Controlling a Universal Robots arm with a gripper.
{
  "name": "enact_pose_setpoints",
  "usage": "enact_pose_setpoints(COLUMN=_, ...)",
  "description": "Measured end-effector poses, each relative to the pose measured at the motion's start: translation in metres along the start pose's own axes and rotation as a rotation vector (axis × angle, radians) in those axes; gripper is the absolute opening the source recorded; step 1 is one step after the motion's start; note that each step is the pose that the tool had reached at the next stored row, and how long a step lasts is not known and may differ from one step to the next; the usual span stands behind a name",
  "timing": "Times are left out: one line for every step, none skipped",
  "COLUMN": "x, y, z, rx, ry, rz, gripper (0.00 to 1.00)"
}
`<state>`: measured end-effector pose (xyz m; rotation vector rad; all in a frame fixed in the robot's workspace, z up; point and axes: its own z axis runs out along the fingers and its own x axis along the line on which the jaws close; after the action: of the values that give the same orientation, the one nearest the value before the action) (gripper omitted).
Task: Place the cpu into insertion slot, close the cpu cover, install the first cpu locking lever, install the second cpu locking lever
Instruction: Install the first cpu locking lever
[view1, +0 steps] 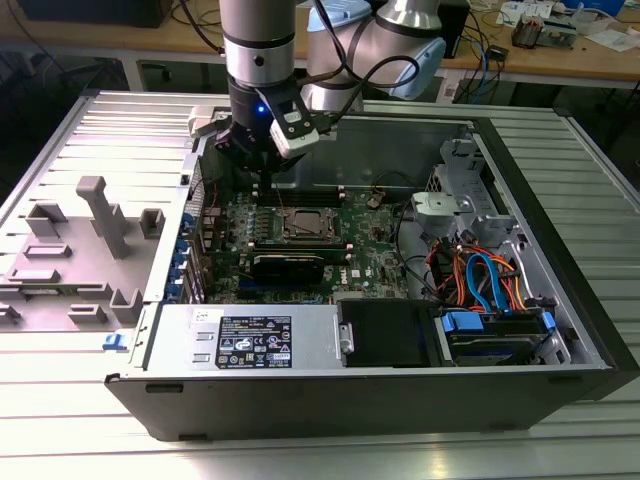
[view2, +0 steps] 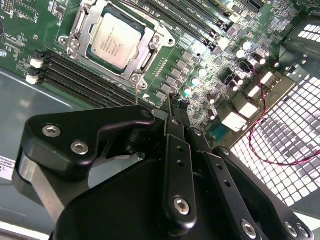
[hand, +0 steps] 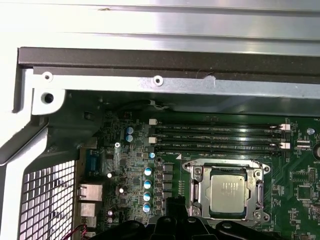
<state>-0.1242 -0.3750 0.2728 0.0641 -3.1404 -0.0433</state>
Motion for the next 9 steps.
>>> enact_pose_setpoints(x=-0.0001, y=0.0015, z=0.0003, rx=0.0001, ry=0.0002, rz=-0.002, gripper=0.11)
enact_pose_setpoints(x=-0.0002, y=0.0037, z=0.0008, rx=0.0001, ry=0.0002, rz=-0.004, gripper=0.11)
enact_pose_setpoints(x=-0.0003, y=0.0050, z=0.0014, rx=0.0000, ry=0.0002, rz=-0.006, gripper=0.11)
enact_pose_setpoints(x=-0.0003, y=0.0066, z=0.0022, rx=0.0000, ry=0.0002, rz=-0.008, gripper=0.11)
enact_pose_setpoints(x=-0.0004, y=0.0078, z=0.0029, rx=0.0000, ry=0.0003, rz=-0.010, gripper=0.11)
enact_pose_setpoints(x=-0.0005, y=0.0097, z=0.0038, rx=0.0000, ry=0.0004, rz=-0.011, gripper=0.11)
enact_pose_setpoints(x=-0.0005, y=0.0112, z=0.0043, rx=0.0001, ry=0.0004, rz=-0.012, gripper=0.11)
enact_pose_setpoints(x=-0.0006, y=0.0137, z=0.0051, rx=0.0000, ry=0.0004, rz=-0.012, gripper=0.11)
enact_pose_setpoints(x=-0.0007, y=0.0154, z=0.0055, rx=0.0000, ry=0.0004, rz=-0.012, gripper=0.11)
